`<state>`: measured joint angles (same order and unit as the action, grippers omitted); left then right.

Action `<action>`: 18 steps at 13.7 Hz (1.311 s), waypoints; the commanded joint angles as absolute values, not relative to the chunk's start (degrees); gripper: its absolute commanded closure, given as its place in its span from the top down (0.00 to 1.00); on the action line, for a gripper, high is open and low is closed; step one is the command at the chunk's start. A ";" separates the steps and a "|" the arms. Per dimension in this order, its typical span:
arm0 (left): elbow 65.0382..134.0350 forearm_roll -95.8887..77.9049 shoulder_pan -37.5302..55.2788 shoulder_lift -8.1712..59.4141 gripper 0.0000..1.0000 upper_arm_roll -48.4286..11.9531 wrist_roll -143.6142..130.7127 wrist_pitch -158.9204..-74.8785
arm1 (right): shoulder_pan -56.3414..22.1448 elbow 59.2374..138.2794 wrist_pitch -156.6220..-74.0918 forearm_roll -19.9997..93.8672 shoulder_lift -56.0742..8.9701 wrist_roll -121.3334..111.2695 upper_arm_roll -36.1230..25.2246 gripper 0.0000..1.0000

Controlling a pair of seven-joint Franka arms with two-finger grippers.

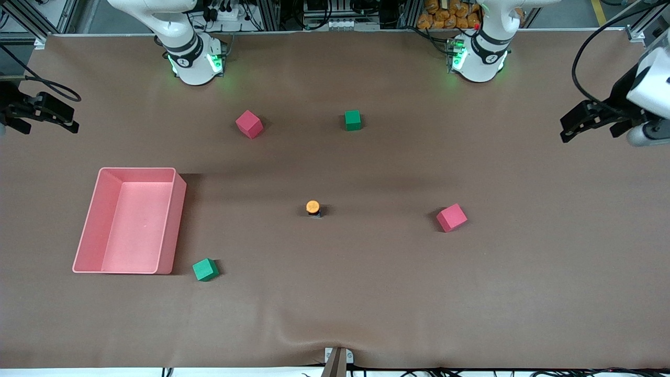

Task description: Place and upright button with both arms

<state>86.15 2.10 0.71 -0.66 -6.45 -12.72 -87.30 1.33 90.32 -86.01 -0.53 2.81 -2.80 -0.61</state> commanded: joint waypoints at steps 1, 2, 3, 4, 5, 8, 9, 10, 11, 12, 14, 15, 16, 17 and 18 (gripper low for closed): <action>86.31 0.79 0.26 -2.72 1.00 -6.33 -12.39 -84.30 | 1.93 89.38 -85.17 -1.32 2.37 -3.69 -0.26 1.00; 86.31 0.79 -0.17 -3.07 1.00 -5.89 -12.31 -83.94 | 2.19 89.38 -85.08 -1.32 2.37 -3.69 -0.18 1.00; 86.31 0.79 -1.05 -3.16 1.00 -5.80 -12.22 -83.85 | 2.20 89.38 -85.08 -1.23 2.37 -3.69 -0.18 1.00; 86.31 0.79 -1.23 -3.51 1.00 -5.71 -12.22 -83.85 | 2.20 89.38 -85.08 -1.23 2.37 -3.69 -0.18 1.00; 86.31 0.79 -1.84 -3.86 1.00 -5.36 -11.78 -83.85 | 2.20 89.30 -85.08 -1.23 2.37 -3.69 -0.18 1.00; 86.31 0.88 -2.37 -3.61 1.00 -5.36 -10.99 -83.85 | 2.20 89.30 -85.17 -1.23 2.29 -3.60 -0.18 1.00; 86.40 0.88 -2.20 -3.26 1.00 -5.45 -10.99 -83.85 | 2.20 89.30 -85.08 -1.23 2.29 -3.69 -0.18 1.00; 86.83 1.14 -2.20 -3.34 1.00 -5.71 -11.42 -83.76 | 2.20 89.30 -84.99 -1.23 2.29 -3.69 -0.18 1.00; 86.84 1.14 -2.20 -3.34 1.00 -5.89 -10.99 -83.24 | 2.20 89.30 -84.99 -1.23 2.29 -3.69 -0.18 1.00; 86.49 1.14 -2.11 -3.51 1.00 -6.06 -11.16 -82.19 | 2.20 89.30 -84.99 -1.23 2.29 -3.69 -0.18 1.00; 86.40 1.14 -1.93 -3.87 1.00 -6.67 -10.90 -82.00 | 2.20 89.30 -84.99 -1.23 2.29 -3.69 -0.18 1.00; 86.22 0.79 -2.11 -3.87 1.00 -7.38 -10.81 -81.48 | 2.20 89.30 -84.99 -1.23 2.20 -3.69 -0.18 1.00; 86.22 0.70 -2.02 -3.87 1.00 -7.47 -10.55 -80.78 | 2.20 89.30 -84.99 -1.23 2.28 -3.69 -0.18 1.00; 86.13 0.70 -1.93 -3.87 1.00 -7.64 -10.63 -80.51 | 2.20 89.30 -84.99 -1.23 2.20 -3.69 -0.18 1.00; 86.05 0.70 -1.85 -3.87 1.00 -7.73 -10.72 -80.42 | 2.20 89.30 -84.99 -1.23 2.20 -3.69 -0.18 1.00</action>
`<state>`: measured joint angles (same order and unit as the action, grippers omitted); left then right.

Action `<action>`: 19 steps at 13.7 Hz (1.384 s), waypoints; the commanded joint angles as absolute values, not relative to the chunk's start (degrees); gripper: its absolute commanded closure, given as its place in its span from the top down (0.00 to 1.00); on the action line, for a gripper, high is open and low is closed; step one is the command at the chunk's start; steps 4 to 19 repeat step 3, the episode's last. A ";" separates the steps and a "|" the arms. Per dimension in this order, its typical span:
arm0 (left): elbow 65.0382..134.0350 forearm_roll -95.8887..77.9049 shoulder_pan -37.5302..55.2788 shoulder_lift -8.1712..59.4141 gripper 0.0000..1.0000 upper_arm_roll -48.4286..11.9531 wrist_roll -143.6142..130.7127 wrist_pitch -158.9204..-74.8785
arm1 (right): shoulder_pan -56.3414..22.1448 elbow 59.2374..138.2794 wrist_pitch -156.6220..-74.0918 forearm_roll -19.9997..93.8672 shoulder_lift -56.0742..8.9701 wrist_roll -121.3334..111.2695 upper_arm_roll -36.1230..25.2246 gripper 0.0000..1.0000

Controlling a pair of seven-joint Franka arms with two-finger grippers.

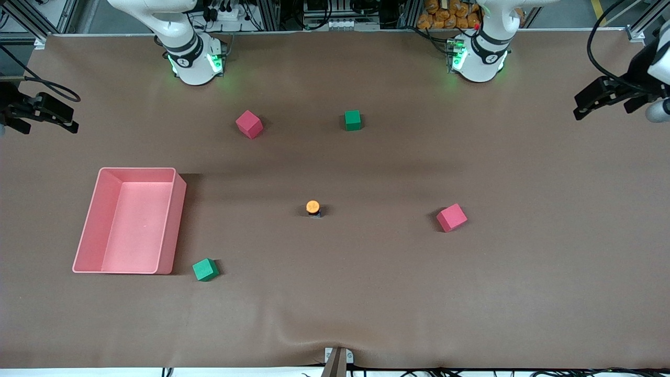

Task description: Place and upright button with both arms

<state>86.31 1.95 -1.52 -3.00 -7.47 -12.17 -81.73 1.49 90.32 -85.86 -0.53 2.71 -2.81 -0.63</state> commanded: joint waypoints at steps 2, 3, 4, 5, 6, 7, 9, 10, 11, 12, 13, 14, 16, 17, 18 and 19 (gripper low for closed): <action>85.35 0.79 -1.76 -3.78 1.00 -7.65 -10.81 -80.07 | 2.11 89.30 -84.99 -1.23 2.28 -3.60 -0.18 1.00; 84.73 0.88 -1.24 -3.52 1.00 -7.56 -10.81 -79.98 | 2.11 89.30 -84.99 -1.23 2.20 -3.69 -0.18 1.00; 84.73 0.88 -1.24 -3.52 1.00 -7.56 -10.81 -79.98 | 2.11 89.30 -84.99 -1.23 2.20 -3.69 -0.18 1.00; 84.73 0.88 -1.24 -3.52 1.00 -7.56 -10.81 -79.98 | 2.11 89.30 -84.99 -1.23 2.20 -3.69 -0.18 1.00; 84.73 0.88 -1.24 -3.52 1.00 -7.56 -10.81 -79.98 | 2.11 89.30 -84.99 -1.23 2.20 -3.69 -0.18 1.00; 84.73 0.88 -1.24 -3.52 1.00 -7.56 -10.81 -79.98 | 2.11 89.30 -84.99 -1.23 2.20 -3.69 -0.18 1.00; 84.73 0.88 -1.24 -3.52 1.00 -7.56 -10.81 -79.98 | 2.11 89.30 -84.99 -1.23 2.20 -3.69 -0.18 1.00; 84.73 0.88 -1.24 -3.52 1.00 -7.56 -10.81 -79.98 | 2.11 89.30 -84.99 -1.23 2.20 -3.69 -0.18 1.00; 84.73 0.88 -1.24 -3.52 1.00 -7.56 -10.81 -79.98 | 2.11 89.30 -84.99 -1.23 2.20 -3.69 -0.18 1.00; 84.73 0.88 -1.24 -3.52 1.00 -7.56 -10.81 -79.98 | 2.11 89.30 -84.99 -1.23 2.20 -3.69 -0.18 1.00; 84.73 0.88 -1.24 -3.52 1.00 -7.56 -10.81 -79.98 | 2.11 89.30 -84.99 -1.23 2.20 -3.69 -0.18 1.00; 84.73 0.88 -1.24 -3.52 1.00 -7.56 -10.81 -79.98 | 2.11 89.30 -84.99 -1.23 2.20 -3.69 -0.18 1.00; 84.73 0.88 -1.24 -3.52 1.00 -7.56 -10.81 -79.98 | 2.11 89.30 -84.99 -1.23 2.20 -3.69 -0.18 1.00; 84.73 0.88 -1.24 -3.52 1.00 -7.56 -10.81 -79.98 | 2.11 89.30 -84.99 -1.23 2.20 -3.69 -0.18 1.00; 84.73 0.88 -1.24 -3.52 1.00 -7.56 -10.81 -79.98 | 2.11 89.30 -84.99 -1.23 2.20 -3.69 -0.18 1.00; 84.73 0.88 -1.24 -3.52 1.00 -7.56 -10.81 -79.98 | 2.11 89.30 -84.99 -1.23 2.20 -3.69 -0.18 1.00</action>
